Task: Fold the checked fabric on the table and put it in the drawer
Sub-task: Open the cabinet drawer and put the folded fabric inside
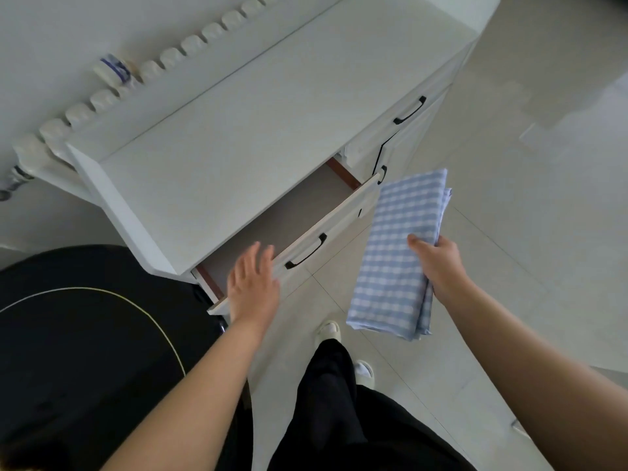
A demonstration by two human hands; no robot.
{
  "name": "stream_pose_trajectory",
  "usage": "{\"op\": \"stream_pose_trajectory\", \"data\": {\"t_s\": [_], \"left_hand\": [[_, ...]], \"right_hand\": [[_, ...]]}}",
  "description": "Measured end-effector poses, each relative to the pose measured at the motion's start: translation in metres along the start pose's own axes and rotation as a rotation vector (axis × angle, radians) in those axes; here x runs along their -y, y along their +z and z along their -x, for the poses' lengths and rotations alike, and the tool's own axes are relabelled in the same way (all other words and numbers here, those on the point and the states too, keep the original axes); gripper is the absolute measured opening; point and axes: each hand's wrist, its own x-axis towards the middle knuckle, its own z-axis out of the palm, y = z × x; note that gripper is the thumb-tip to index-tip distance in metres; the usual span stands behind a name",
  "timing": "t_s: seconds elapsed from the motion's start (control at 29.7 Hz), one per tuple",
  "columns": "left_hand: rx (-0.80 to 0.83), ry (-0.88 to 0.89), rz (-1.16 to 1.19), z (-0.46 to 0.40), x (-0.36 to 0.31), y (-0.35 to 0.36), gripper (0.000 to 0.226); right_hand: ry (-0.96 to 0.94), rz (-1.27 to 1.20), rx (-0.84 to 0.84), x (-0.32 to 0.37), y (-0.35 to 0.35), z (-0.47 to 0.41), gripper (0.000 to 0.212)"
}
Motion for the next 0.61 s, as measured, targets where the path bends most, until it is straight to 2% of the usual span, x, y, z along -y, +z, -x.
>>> {"op": "stream_pose_trajectory", "data": {"t_s": [0.03,0.1,0.17,0.24,0.34,0.44,0.61], "left_hand": [[0.134,-0.089,-0.016,-0.003,0.013,-0.003,0.054],[0.346,-0.218,-0.003,-0.007,0.038,-0.009,0.032],[0.433,-0.247,0.046,-0.005,0.052,-0.014,0.020],[0.464,-0.187,0.093,0.001,0.054,-0.015,0.024],[0.503,-0.154,0.199,0.016,0.044,-0.012,0.032],[0.462,-0.151,0.284,0.029,0.043,-0.004,0.039],[0.386,-0.182,0.431,0.041,0.049,-0.004,0.042]], "right_hand": [[-0.006,-0.024,0.000,0.000,0.000,0.004,0.008],[-0.015,-0.098,0.006,0.002,-0.001,0.011,0.020],[-0.001,-0.175,0.014,0.006,-0.001,0.019,0.032],[0.034,-0.264,-0.008,0.011,0.001,0.025,0.033],[0.093,-0.384,-0.064,0.021,0.007,0.031,0.022],[0.105,-0.450,-0.089,0.024,0.015,0.041,0.018],[0.049,-0.459,0.000,0.028,0.046,0.059,0.015]]}}
